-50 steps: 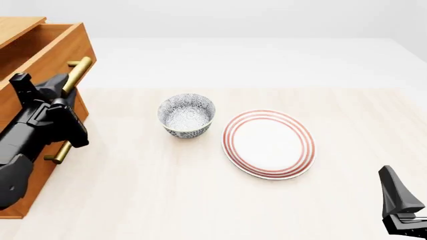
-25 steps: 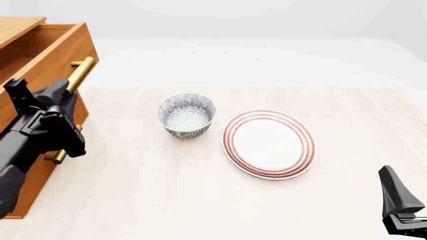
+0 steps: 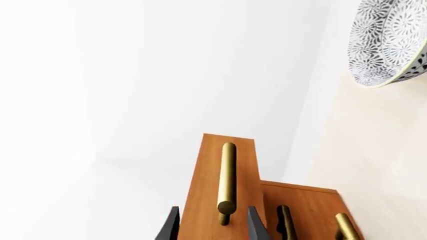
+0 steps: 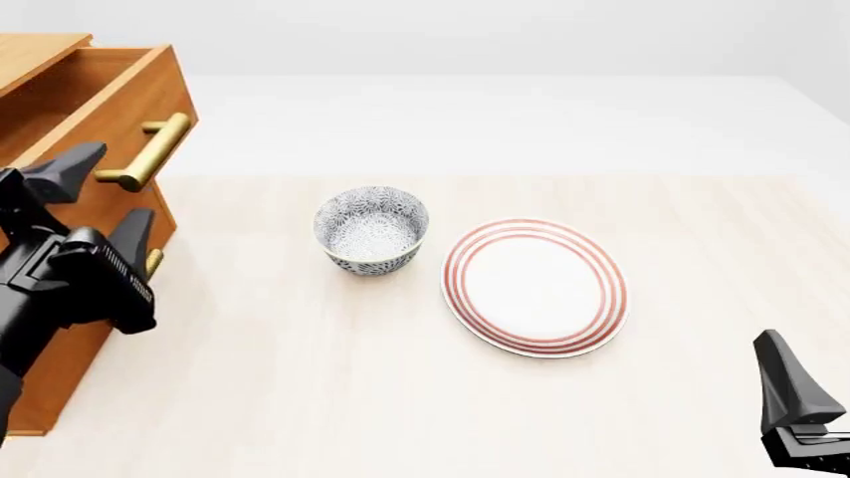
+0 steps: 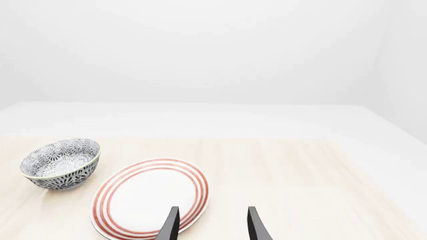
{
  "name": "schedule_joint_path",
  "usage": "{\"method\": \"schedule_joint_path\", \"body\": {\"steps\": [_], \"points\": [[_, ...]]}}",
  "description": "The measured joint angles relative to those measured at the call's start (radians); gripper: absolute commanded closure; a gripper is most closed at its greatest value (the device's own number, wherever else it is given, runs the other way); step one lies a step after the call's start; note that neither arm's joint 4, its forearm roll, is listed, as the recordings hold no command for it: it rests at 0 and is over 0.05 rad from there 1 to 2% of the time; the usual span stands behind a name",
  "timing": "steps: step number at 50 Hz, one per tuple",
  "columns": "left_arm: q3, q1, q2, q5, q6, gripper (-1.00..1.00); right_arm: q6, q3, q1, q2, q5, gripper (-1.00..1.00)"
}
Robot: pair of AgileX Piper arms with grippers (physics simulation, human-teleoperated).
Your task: Open the top drawer of the cabinet.
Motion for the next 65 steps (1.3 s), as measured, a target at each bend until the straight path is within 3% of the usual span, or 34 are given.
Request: {"method": "schedule_joint_path", "body": {"steps": [14,21,43,65], "points": [[0.016,-0.033,-0.108,0.078,-0.013,-1.0,0.0,0.0,0.0,0.0,0.0,-1.0],[0.003,-0.038,-0.19,0.169,-0.048,-1.0,0.0,0.0,0.0,0.0,0.0,-1.0],[-0.182,-0.05,-0.359,0.583,-0.337,-1.0,0.0,0.0,0.0,0.0,0.0,-1.0],[-0.423,-0.051,-0.311,0.926,-0.658,-1.0,0.0,0.0,0.0,0.0,0.0,-1.0]]}}
